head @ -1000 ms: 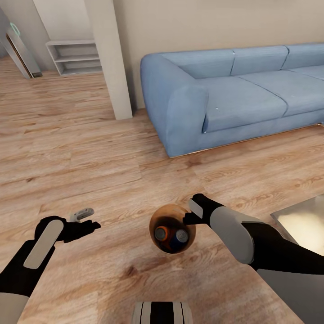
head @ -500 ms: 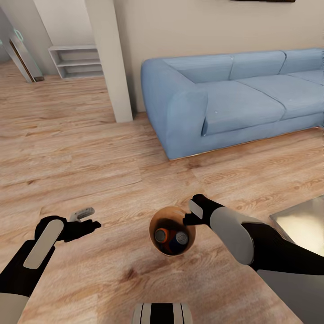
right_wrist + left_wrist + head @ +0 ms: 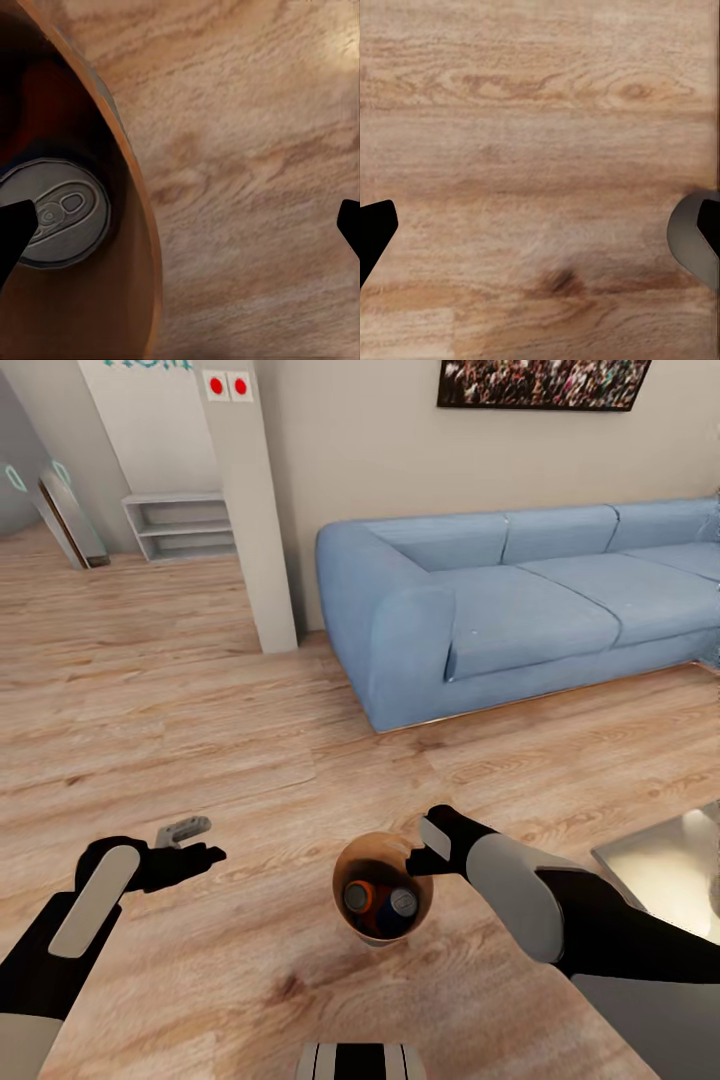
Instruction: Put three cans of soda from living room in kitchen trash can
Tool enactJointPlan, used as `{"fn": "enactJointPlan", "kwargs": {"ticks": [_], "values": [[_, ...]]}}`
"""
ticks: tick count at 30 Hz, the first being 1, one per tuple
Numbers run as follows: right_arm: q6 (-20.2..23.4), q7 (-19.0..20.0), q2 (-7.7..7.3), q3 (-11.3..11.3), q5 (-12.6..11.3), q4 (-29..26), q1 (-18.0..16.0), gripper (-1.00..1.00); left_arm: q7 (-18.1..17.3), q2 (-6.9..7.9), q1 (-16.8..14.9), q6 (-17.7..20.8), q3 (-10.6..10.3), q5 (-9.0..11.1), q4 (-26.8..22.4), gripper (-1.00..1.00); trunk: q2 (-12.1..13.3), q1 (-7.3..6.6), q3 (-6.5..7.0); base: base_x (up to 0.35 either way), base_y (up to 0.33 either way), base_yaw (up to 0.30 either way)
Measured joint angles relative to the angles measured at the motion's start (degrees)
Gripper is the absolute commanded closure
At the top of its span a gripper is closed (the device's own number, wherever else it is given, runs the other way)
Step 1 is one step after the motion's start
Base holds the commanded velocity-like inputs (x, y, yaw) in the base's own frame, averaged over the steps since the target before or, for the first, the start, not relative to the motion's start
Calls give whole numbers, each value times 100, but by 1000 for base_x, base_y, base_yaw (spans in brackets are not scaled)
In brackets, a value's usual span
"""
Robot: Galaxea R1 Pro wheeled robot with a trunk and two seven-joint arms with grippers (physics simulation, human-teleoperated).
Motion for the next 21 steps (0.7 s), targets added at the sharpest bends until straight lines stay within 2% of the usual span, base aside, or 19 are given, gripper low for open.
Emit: {"fn": "enactJointPlan", "kwargs": {"ticks": [5, 9, 12, 21], "values": [[37, 8, 0, -4, -8, 10, 63, -100, 0, 4, 2, 2, -5, 4, -15, -100, 2, -2, 23, 0, 0, 0], [35, 9, 0, -19, -9, 15, 196, -100, 0, -2, 1, 3, -7, 4, -24, -100, 7, -13, 111, 0, 0, 0], [19, -6, 0, -18, -3, 14, 327, -100, 5, -4, -4, 3, -8, 6, -43, -100, 125, -78, 165, 0, 0, 0], [30, -26, 0, 0, 48, -26, 384, -100, 10, -4, -6, -1, -8, 5, -54, -100, 486, -275, 326, 0, 0, 0]]}}
